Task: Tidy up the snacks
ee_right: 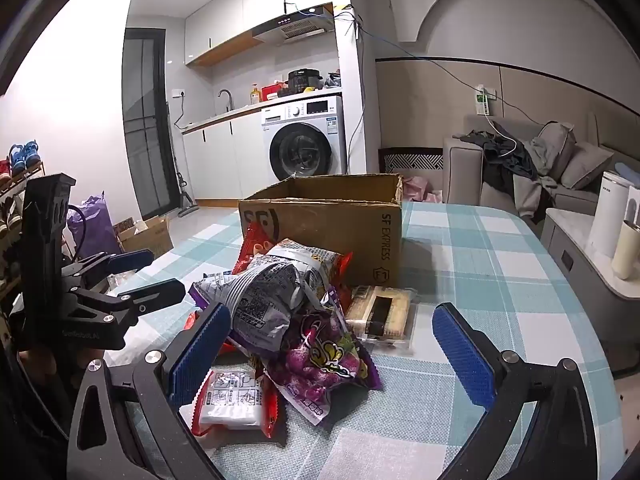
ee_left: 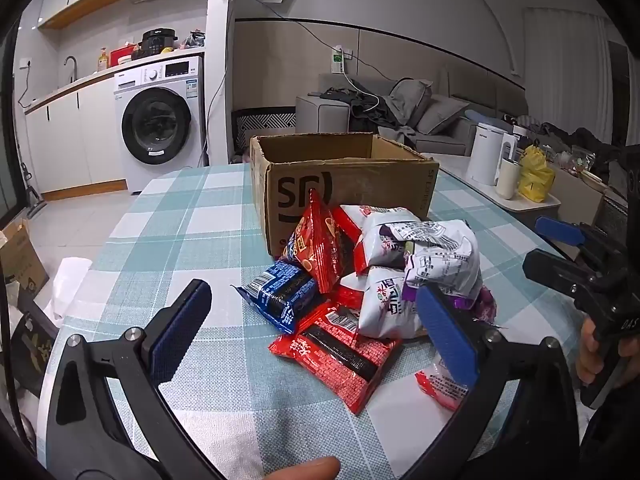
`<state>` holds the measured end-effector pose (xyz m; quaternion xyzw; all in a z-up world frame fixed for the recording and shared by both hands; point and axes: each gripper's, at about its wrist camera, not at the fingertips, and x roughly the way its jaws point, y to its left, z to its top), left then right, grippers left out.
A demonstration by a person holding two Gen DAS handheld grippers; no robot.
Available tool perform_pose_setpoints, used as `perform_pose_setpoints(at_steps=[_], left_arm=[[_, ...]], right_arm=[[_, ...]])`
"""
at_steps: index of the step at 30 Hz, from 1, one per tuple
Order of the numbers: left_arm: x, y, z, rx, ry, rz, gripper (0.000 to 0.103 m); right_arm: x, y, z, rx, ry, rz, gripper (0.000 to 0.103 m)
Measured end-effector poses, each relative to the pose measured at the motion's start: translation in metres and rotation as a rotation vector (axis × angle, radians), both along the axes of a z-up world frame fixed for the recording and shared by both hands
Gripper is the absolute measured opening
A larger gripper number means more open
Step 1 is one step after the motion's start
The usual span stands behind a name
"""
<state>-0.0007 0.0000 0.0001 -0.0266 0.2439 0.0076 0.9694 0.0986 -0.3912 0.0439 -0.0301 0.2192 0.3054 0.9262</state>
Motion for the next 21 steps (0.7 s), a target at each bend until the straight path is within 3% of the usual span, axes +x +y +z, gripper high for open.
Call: perform_pose_setpoints(at_steps=[21], left_arm=[[0.0004,0.0001,-0.0001,-0.005,0.012,0.0,0.102]], right_arm=[[0.0024,-0.0024,-0.0004,-0.004,0.018,-0.004,0.103]])
